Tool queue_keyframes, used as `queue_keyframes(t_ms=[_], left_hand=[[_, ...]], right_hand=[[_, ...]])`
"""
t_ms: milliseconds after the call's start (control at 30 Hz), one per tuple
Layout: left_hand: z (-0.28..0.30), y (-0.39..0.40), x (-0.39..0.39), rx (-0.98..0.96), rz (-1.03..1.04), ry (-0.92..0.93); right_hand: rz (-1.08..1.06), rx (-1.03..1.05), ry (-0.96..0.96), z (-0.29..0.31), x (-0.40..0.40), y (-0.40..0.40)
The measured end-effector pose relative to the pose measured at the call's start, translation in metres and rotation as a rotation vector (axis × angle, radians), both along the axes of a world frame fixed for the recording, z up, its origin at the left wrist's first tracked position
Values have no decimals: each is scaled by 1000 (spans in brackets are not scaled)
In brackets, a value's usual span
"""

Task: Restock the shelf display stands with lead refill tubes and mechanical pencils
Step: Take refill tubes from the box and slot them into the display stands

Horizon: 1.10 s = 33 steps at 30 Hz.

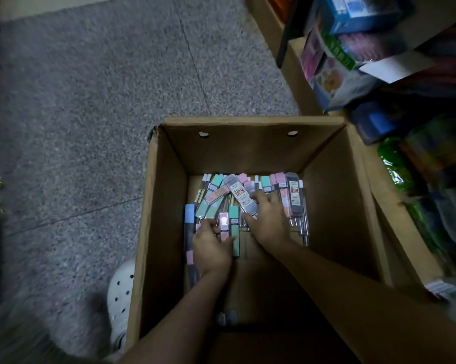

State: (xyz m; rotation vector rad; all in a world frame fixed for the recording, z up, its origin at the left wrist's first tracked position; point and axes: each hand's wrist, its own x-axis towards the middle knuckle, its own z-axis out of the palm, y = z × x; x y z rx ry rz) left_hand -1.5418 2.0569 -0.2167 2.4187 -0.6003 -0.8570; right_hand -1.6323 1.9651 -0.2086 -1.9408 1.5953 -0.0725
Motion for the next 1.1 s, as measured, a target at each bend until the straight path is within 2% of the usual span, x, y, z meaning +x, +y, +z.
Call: queue_keyframes(t_ms=[167,333,467,533,633,700,867,1000,1100], left_hand=[[-8,-2,-1,52,-40,-54],[-6,-2,-2,59,-77,-86],[5,-2,-3,-10,-29,-91],[9,-4,1,-118,-11,49],[18,-9,7,-247,55,374],[24,-11,9,-306,114,526],[41,-7,4,-419,57,598],[63,-10,1,-481,-13,602],[91,-24,2,-509,-92,562]], right_hand=[[-43,-38,-46,-2,-4,-4],[-34,-16,44,2,-16,-4],[-206,102,-87,6,-25,1],[-385,264,-247,9,-28,5],[-642,565,-549,21,-32,18],[-633,650,-666,28,-36,31],[-526,709,-749,45,-43,50],[-387,681,-665,70,-43,47],[-298,594,-598,112,-44,30]])
